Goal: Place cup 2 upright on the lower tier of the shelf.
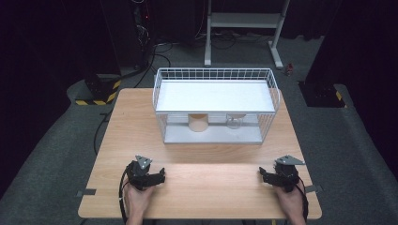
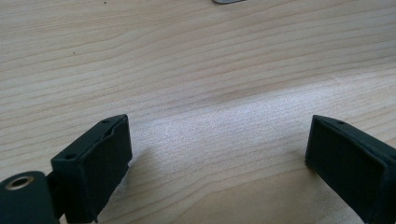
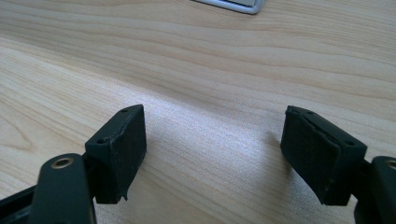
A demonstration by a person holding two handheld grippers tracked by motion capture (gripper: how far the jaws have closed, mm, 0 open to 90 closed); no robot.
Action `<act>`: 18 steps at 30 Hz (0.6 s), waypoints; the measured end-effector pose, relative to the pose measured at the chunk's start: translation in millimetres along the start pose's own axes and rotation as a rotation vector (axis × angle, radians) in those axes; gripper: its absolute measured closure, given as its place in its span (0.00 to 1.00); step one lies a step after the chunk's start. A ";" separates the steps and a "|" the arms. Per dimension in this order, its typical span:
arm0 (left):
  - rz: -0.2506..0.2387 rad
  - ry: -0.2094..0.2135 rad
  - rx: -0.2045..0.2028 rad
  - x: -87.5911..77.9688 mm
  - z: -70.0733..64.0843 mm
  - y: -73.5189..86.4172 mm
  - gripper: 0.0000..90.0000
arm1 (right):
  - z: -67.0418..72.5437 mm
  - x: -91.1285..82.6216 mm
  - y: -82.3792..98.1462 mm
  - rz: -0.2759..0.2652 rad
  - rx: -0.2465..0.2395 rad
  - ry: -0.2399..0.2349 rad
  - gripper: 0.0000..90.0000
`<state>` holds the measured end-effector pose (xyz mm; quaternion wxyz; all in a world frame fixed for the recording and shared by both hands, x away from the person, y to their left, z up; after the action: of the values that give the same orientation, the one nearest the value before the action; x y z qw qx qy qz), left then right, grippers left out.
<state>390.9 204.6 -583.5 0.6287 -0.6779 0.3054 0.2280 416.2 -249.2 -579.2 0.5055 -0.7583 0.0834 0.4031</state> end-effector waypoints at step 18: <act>0.007 0.024 -0.023 1.3 0.8 1.0 0.07 | 0.2 0.0 0.0 0.001 0.001 0.000 0.25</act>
<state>391.2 205.3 -585.1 0.6164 -0.6866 0.3128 0.2254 416.1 -249.1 -579.2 0.5059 -0.7579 0.0839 0.4031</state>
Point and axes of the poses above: each handheld gripper's, and its own axes: x roughly forward along the jaws, y roughly out of its underside, z roughly to its left, the point moved 8 cm from there along x, roughly forward along the jaws, and after that the axes turned 12 degrees about -x, right-handed, at the moved point
